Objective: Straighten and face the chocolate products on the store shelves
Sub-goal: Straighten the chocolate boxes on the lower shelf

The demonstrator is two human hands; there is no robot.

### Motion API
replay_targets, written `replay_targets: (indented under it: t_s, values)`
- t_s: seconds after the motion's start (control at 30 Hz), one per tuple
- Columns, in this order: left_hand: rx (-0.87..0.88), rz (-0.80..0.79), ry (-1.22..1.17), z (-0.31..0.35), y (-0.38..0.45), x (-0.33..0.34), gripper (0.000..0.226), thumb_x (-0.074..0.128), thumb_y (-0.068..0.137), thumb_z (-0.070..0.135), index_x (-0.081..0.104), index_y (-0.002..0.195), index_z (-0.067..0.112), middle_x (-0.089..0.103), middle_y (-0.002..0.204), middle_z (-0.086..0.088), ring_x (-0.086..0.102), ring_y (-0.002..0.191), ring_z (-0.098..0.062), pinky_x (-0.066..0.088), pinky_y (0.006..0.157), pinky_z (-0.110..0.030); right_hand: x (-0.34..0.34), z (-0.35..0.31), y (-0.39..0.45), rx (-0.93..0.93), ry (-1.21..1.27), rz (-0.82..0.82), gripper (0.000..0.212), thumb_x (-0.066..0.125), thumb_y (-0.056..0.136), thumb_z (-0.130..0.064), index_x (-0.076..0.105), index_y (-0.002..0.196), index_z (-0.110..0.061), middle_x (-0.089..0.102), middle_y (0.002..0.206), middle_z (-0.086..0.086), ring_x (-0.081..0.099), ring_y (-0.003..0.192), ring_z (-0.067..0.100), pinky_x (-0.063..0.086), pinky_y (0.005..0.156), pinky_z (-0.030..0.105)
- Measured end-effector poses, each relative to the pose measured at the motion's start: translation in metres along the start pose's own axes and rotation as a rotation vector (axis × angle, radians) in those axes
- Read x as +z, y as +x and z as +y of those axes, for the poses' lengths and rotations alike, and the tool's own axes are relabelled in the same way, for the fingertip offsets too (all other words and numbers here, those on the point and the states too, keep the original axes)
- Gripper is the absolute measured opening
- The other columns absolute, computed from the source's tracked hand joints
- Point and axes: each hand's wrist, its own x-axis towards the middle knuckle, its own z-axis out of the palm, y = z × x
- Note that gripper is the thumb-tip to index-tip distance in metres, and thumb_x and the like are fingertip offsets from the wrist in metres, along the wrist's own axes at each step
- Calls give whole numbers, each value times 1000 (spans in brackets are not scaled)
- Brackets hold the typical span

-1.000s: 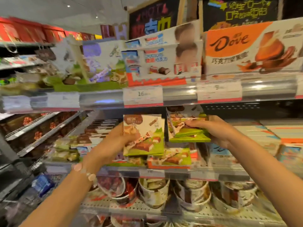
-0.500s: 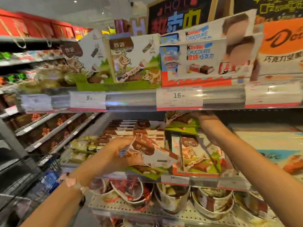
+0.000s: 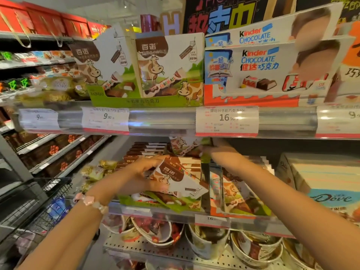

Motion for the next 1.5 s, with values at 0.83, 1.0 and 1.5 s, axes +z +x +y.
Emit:
replay_targets:
  t_s: [0.83, 1.0, 1.5]
  values:
    - [-20, -13, -82, -12, 3, -2, 34, 70, 81, 19, 62, 113, 27, 66, 115, 5, 61, 108, -11, 50, 95, -38, 34, -14, -3, 91, 331, 74, 9, 49, 96, -27, 58, 95, -25, 61, 97, -6, 58, 86, 5, 46, 66, 17]
    - [-30, -35, -62, -13, 0, -1, 39, 69, 81, 27, 59, 119, 29, 63, 120, 10, 52, 120, -11, 44, 101, -39, 36, -17, -7, 199, 559, 106, 26, 45, 97, -29, 51, 120, -19, 58, 123, 13, 59, 108, 30, 46, 99, 45]
    - [-49, -6, -88, -14, -4, 6, 44, 68, 81, 28, 54, 124, 27, 56, 132, 5, 35, 136, -18, 32, 110, -46, 38, 1, -35, -106, 166, 19, 18, 51, 94, -22, 61, 109, -27, 62, 105, -10, 65, 84, -1, 54, 65, 14]
